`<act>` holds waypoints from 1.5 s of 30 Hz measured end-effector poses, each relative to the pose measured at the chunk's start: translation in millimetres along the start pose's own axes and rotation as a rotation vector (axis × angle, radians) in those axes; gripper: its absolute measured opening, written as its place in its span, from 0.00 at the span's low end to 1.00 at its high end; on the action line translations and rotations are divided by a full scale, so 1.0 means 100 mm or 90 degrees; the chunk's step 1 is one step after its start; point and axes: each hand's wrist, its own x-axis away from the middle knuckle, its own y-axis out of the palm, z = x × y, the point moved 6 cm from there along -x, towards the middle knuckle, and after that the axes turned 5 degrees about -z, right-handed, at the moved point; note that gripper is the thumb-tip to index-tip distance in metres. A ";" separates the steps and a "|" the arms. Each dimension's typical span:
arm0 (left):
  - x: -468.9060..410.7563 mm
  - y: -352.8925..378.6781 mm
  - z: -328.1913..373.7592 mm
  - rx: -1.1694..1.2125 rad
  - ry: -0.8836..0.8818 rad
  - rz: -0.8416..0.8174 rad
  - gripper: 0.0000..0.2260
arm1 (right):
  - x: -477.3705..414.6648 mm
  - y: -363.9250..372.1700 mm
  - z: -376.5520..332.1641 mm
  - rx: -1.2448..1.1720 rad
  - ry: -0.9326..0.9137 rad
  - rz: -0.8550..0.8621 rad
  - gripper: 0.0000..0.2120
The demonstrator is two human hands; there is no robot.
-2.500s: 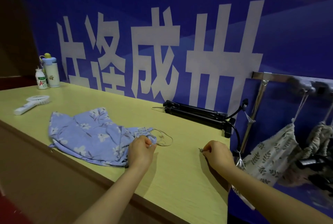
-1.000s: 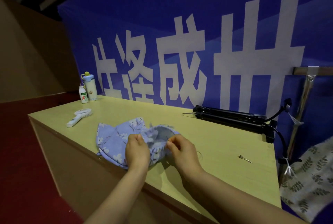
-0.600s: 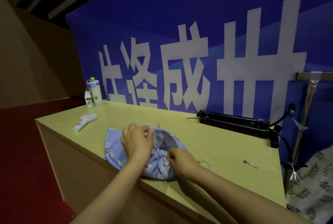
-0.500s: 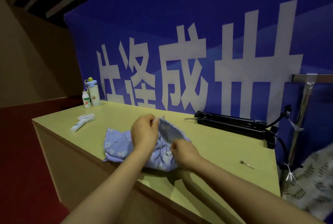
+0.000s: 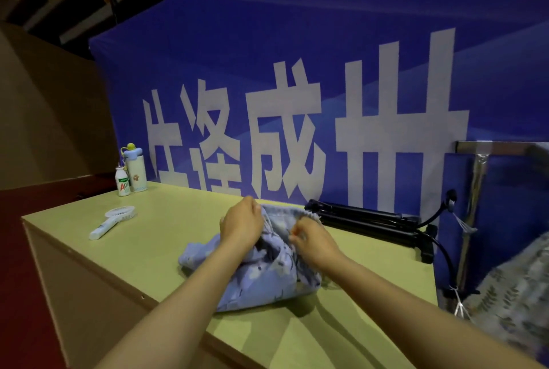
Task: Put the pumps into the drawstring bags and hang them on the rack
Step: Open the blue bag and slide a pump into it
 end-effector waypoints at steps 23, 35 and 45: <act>0.18 0.59 -0.42 -0.195 0.057 -0.147 0.15 | 0.14 -0.20 -0.23 -0.217 -0.074 0.208 0.07; 0.04 0.12 -0.71 0.012 -0.142 0.115 0.15 | 0.03 -0.49 -0.26 -0.273 -0.075 0.335 0.09; 0.08 0.33 -0.83 0.138 -0.323 0.049 0.14 | -0.11 -1.41 -1.28 -0.372 -0.301 0.521 0.07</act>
